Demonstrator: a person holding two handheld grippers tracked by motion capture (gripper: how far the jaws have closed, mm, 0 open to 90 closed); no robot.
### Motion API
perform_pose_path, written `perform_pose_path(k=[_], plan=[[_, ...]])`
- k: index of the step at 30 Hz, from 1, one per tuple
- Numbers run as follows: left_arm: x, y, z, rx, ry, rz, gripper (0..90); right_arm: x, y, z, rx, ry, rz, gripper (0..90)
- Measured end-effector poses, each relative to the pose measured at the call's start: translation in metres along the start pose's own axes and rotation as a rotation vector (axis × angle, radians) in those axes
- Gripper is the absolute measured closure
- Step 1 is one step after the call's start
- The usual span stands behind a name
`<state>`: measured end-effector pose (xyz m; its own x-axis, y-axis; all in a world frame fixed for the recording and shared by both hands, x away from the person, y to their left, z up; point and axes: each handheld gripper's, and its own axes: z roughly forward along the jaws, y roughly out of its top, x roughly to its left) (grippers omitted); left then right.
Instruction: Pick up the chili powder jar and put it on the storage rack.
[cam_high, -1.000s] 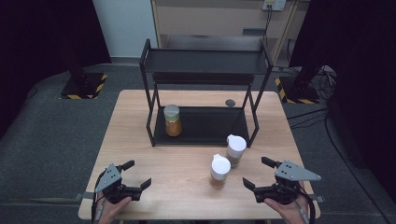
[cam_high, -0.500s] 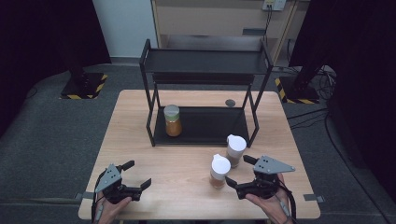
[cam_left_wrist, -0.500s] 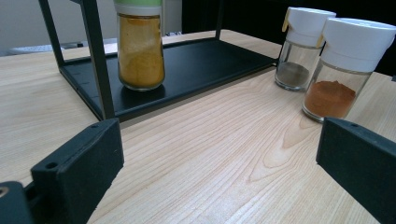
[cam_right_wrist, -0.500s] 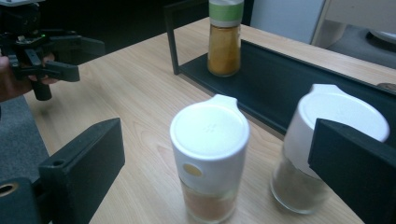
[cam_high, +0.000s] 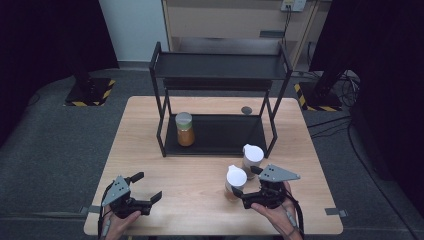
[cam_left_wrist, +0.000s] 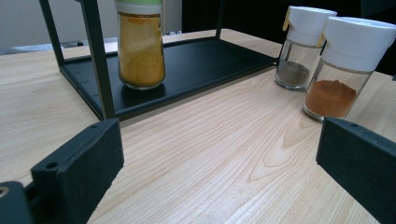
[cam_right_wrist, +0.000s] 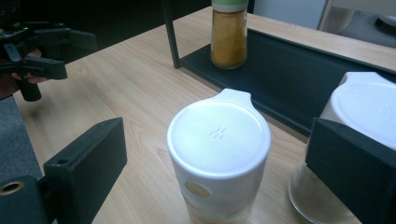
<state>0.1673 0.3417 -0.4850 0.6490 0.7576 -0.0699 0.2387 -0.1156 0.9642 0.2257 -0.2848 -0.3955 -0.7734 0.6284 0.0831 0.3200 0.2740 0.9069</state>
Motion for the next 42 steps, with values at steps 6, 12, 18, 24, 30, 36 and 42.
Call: perform_pose_path(k=[6,12,18,24,30,36,42], plan=[[0.0,0.0,0.0,0.003,0.001,0.003,0.0,0.003,-0.002,0.013,0.015,-0.003,0.0,8.3],[-0.001,0.001,0.001,0.007,0.001,0.01,0.0,0.01,-0.003,0.024,0.037,-0.033,-0.014,11.8],[-0.001,0.001,0.0,0.006,0.003,0.009,0.0,0.013,-0.007,0.031,0.043,-0.054,-0.011,16.3],[-0.001,0.001,0.001,0.008,0.003,0.01,0.0,0.015,-0.008,0.035,0.047,-0.061,-0.016,23.3],[-0.001,0.001,0.0,0.009,0.005,0.009,0.0,0.018,-0.009,0.036,0.044,-0.08,-0.021,30.3],[-0.001,0.001,0.0,0.01,0.005,0.01,0.0,0.019,-0.011,0.035,0.039,-0.09,-0.039,31.3],[-0.001,0.001,0.001,0.01,0.004,0.01,0.0,0.021,-0.01,0.035,0.042,-0.095,-0.049,31.6]])
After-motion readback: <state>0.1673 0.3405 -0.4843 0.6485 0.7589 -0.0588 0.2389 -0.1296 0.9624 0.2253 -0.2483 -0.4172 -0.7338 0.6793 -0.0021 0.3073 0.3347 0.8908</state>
